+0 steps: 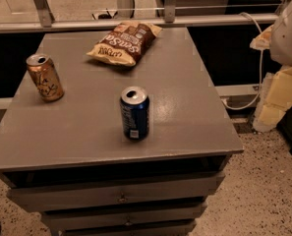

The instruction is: Knock orange can over

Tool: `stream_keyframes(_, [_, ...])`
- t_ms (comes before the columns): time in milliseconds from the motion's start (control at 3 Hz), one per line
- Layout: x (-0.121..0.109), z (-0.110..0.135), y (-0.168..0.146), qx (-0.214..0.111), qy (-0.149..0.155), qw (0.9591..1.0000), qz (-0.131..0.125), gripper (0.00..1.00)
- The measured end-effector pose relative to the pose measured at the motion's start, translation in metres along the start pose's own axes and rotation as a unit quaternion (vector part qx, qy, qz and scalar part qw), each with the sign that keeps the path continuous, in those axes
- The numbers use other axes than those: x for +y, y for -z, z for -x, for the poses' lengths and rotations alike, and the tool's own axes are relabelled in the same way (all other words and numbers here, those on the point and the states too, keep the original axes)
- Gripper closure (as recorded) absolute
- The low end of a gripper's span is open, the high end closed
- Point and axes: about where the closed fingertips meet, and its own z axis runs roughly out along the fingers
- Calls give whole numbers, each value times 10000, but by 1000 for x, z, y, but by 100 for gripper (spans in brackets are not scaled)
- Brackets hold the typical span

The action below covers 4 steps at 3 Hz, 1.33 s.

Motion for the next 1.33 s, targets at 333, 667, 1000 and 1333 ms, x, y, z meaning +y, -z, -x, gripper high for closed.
stream_keyframes(333, [-1, 5, -3, -48, -9, 10000, 6, 0])
stream_keyframes(667, [-16, 54, -34, -537, -68, 9985, 106, 0])
stream_keyframes(1000, [-38, 134, -66, -1128, -104, 9931, 299, 0])
stream_keyframes(1333, [-51, 194, -71, -1531, -34, 9875, 378, 0])
